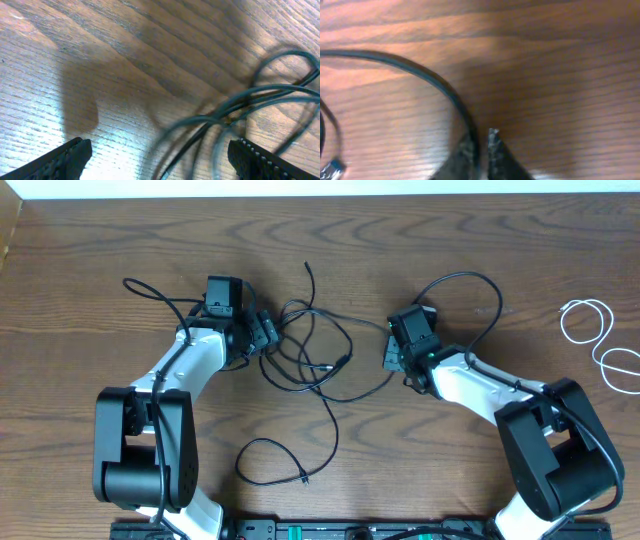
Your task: Untangle cables
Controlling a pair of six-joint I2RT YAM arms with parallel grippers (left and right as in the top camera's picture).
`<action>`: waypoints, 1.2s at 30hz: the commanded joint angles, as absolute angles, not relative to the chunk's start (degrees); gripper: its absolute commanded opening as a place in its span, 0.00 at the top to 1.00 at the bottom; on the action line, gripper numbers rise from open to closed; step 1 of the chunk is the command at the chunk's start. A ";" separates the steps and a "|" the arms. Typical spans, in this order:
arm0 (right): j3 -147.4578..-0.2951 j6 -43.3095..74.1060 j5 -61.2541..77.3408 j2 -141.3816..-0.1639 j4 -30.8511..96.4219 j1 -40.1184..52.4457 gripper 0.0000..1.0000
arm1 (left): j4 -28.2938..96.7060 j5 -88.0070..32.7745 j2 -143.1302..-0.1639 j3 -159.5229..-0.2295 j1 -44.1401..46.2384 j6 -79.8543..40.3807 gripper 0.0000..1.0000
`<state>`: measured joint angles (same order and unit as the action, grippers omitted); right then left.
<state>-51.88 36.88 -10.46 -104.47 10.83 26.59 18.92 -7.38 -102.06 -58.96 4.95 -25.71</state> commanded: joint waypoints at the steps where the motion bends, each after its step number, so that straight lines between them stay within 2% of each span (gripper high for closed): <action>1: -47.83 36.38 -18.81 -109.82 16.80 25.52 0.99 | 19.07 -7.27 -101.43 -58.98 4.84 -25.80 0.07; 4: -47.92 36.14 -21.02 -109.82 19.75 23.33 0.99 | 19.22 -7.25 -101.43 -58.98 4.84 -25.78 0.08; 8: -47.99 36.12 -13.98 -109.82 19.57 19.07 0.99 | 19.25 -7.97 -101.43 -58.98 4.84 -23.94 0.07; 10: -47.99 36.10 -10.07 -109.82 19.16 17.43 0.99 | 19.18 -11.81 -101.41 -58.98 4.84 -20.05 0.07; 12: -47.99 36.10 -7.42 -109.82 18.59 16.38 0.99 | 18.31 -19.18 -101.23 -59.00 4.84 -16.62 0.07; 13: -47.99 36.10 -6.90 -109.82 18.44 16.10 0.99 | 17.08 -26.57 -101.10 -59.00 4.86 -13.45 0.07; 16: -47.99 36.12 -6.92 -109.82 18.17 16.40 0.99 | 16.05 -34.11 -101.06 -59.00 5.23 -10.70 0.08; 19: -47.99 36.10 -6.92 -109.82 17.54 16.86 0.99 | 16.14 -33.39 -101.16 -58.98 6.83 -10.70 0.12; 24: -47.99 35.88 -6.92 -109.82 17.37 16.93 0.99 | 16.16 -22.87 -102.80 -58.98 12.91 -10.76 0.20; 26: -47.99 35.70 -6.92 -109.82 17.37 16.93 0.99 | 16.12 -17.96 -103.33 -58.98 15.14 -10.76 0.34; 28: -47.99 35.46 -6.92 -109.82 17.41 16.93 0.99 | 15.99 -11.64 -103.48 -58.98 16.97 -10.76 0.66; 29: -47.99 35.14 -6.92 -109.82 17.43 16.93 0.99 | 16.01 -6.92 -103.48 -58.98 17.67 -10.76 0.78; 30: -47.99 34.70 -6.92 -109.82 17.43 16.93 0.99 | 16.21 -2.28 -103.46 -58.98 18.02 -10.76 0.82; 33: -47.99 34.59 -7.01 -109.82 17.47 16.93 0.99 | 17.69 12.84 -103.39 -59.07 17.58 -11.81 0.81; 36: -47.99 34.41 -8.43 -109.82 17.58 16.93 0.99 | 19.57 15.97 -103.39 -59.16 14.48 -15.73 0.81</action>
